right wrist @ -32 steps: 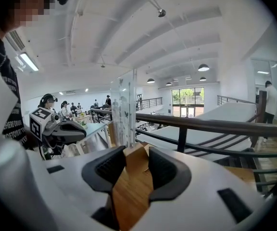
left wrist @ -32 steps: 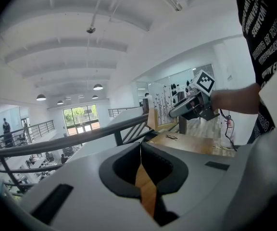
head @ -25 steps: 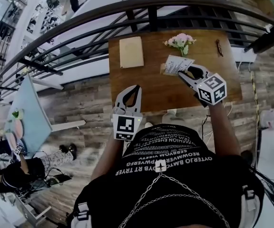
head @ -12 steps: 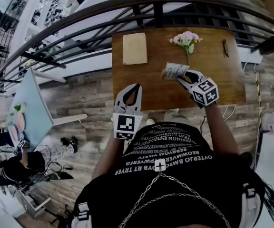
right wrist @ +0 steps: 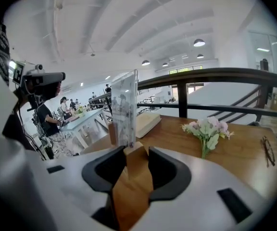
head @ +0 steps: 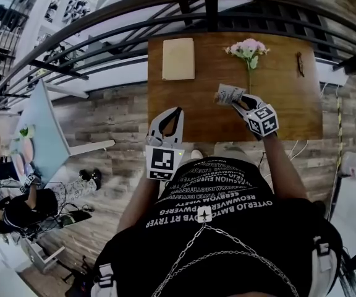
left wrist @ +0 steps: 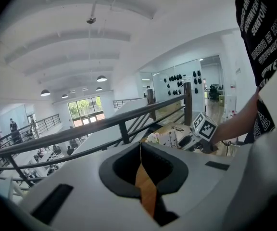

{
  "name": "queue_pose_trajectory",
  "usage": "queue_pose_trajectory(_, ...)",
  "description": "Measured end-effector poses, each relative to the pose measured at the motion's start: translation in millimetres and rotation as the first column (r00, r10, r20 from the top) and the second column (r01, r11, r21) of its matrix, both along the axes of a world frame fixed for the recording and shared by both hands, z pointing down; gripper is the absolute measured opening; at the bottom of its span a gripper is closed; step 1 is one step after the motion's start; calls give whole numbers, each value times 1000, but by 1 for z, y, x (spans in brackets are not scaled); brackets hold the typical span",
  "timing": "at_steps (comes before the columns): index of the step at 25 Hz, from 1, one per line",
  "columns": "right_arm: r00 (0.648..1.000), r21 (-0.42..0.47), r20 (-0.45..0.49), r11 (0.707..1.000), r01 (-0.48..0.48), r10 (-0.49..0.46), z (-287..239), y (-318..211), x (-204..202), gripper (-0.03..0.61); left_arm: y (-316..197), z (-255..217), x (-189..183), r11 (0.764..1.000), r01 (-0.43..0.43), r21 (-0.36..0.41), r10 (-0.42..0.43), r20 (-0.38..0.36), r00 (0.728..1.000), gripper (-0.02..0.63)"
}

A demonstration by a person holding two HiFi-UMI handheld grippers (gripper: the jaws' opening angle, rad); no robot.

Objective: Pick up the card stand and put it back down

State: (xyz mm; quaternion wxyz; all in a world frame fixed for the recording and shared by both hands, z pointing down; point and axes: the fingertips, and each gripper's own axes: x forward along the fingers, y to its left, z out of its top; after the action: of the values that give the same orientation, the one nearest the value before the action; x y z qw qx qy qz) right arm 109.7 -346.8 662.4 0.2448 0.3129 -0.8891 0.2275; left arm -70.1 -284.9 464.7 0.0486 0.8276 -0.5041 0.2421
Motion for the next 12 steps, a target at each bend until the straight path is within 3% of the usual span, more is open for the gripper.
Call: queue_pose_trajectory(12, 998, -111, -47, 993, -47, 42, 79, -6, 11, 161, -4, 10, -7, 999, 28, -32, -28, 12, 1000, 29)
